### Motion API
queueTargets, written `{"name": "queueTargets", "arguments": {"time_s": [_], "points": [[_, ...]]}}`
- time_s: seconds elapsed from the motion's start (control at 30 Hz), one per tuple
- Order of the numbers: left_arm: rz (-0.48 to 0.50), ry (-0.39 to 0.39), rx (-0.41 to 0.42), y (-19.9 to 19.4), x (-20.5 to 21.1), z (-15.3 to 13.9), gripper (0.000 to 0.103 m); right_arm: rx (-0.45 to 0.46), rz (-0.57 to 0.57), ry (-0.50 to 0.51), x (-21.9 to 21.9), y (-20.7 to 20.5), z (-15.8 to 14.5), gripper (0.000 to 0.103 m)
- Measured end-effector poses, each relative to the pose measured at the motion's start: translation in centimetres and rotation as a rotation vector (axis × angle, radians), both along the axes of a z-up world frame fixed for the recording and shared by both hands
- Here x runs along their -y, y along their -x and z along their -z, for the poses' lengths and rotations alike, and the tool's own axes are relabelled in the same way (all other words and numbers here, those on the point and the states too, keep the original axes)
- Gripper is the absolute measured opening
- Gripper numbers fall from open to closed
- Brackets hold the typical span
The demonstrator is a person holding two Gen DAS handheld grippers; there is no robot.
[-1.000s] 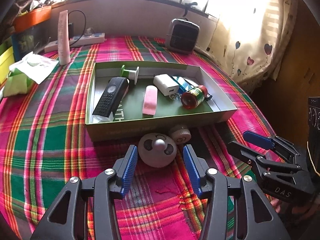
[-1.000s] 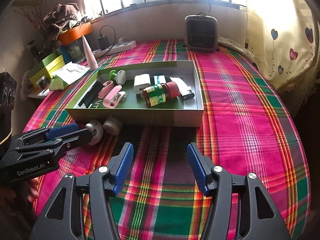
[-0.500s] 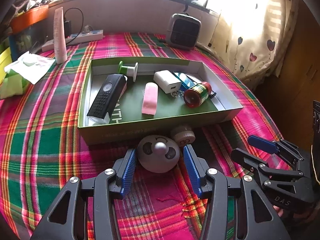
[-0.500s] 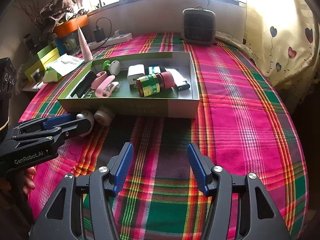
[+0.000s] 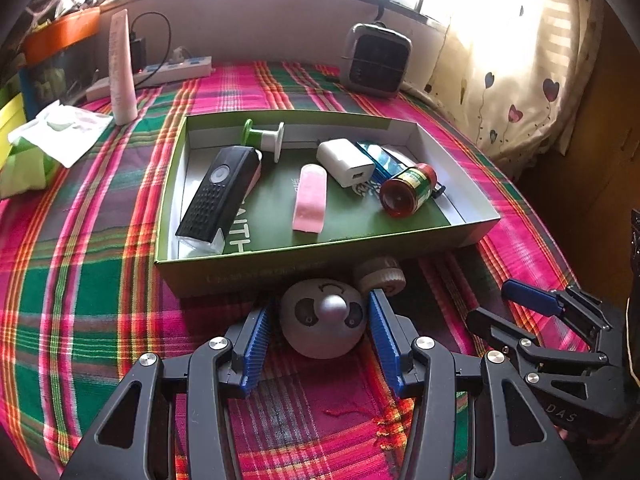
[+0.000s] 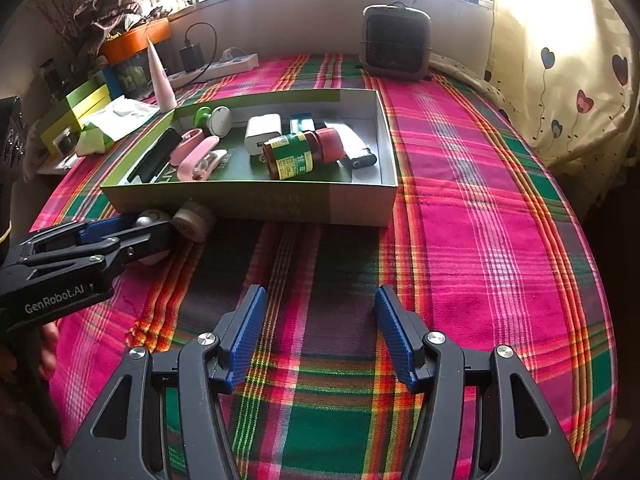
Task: Organize rigid objects
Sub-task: 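Grasp the white round ball-shaped object with the left tool, then grasp the white-capped jar with the right tool while the left tool holds the white object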
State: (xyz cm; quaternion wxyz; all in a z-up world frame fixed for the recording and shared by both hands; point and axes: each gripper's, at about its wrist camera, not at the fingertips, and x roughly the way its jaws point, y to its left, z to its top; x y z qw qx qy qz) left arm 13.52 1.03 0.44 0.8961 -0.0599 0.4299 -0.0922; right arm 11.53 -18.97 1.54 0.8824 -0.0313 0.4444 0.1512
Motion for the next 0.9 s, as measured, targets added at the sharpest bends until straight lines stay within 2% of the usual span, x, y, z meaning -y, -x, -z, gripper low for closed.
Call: {"name": "queueTargets", "arguments": {"time_s": [0.23, 0.4, 0.63, 0.9], "points": [[-0.016, -0.002, 0.006, 0.2, -0.4, 0.1, 0.045, 0.006, -0.001, 0.031, -0.4, 0.0, 0.1, 0.058], [-0.031, 0.005, 0.009, 0.5, -1.0, 0.1, 0.043, 0.007, -0.004, 0.038, -0.8, 0.1, 0.2, 0.065], [-0.049, 0.028, 0.032, 1.1, -2.0, -0.3, 0.031, 0.010, 0.001, 0.042, -0.8, 0.2, 0.3, 0.066], [-0.051, 0.044, 0.032, 1.2, -2.7, -0.3, 0.031, 0.017, 0.008, 0.039, -0.7, 0.4, 0.3, 0.067]]}}
